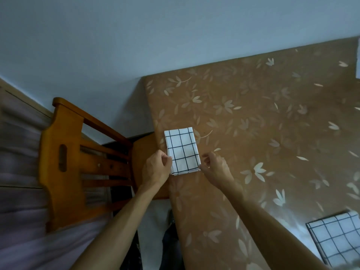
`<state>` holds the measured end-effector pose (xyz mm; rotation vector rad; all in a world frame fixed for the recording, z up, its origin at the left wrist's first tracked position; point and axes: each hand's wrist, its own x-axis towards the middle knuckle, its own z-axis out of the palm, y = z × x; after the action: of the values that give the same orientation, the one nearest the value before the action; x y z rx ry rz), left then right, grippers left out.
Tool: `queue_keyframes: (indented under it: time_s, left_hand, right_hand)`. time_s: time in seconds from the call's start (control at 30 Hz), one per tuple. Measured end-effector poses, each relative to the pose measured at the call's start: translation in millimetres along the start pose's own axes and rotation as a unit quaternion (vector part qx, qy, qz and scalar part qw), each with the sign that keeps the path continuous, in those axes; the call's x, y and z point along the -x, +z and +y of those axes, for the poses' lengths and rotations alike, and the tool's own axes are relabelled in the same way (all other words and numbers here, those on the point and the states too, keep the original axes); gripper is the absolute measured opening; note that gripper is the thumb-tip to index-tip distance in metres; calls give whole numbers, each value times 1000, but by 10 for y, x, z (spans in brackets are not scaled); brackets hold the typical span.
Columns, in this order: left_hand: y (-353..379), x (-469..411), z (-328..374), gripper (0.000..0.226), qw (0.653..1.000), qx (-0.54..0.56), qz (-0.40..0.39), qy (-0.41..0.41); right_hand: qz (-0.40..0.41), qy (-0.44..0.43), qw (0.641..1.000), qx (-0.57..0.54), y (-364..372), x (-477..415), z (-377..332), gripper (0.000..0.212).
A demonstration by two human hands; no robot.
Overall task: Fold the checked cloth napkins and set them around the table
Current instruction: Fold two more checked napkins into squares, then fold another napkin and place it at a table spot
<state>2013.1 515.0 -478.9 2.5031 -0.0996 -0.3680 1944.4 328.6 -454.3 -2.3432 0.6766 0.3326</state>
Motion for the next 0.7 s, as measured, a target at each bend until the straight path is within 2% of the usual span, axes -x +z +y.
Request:
queue_keyframes:
  time_s: [0.17, 0.37, 0.6, 0.7]
  left_hand:
    - [-170, 541, 268, 12, 997, -69, -2, 44]
    - [-268, 1513, 725, 25, 981, -178, -39, 68]
    - [-419, 2468, 1299, 24, 969, -220, -49, 103]
    - [-564, 2758, 1558, 27, 958, -249, -76, 118]
  right_hand:
    - [28, -76, 997, -14, -343, 516, 127, 37]
    - [6, -140, 989, 53, -799, 1402, 492, 42]
    - [17, -150, 984, 98, -1326, 2378, 834, 57]
    - [40, -156, 979, 125, -1551, 2741, 899, 51]
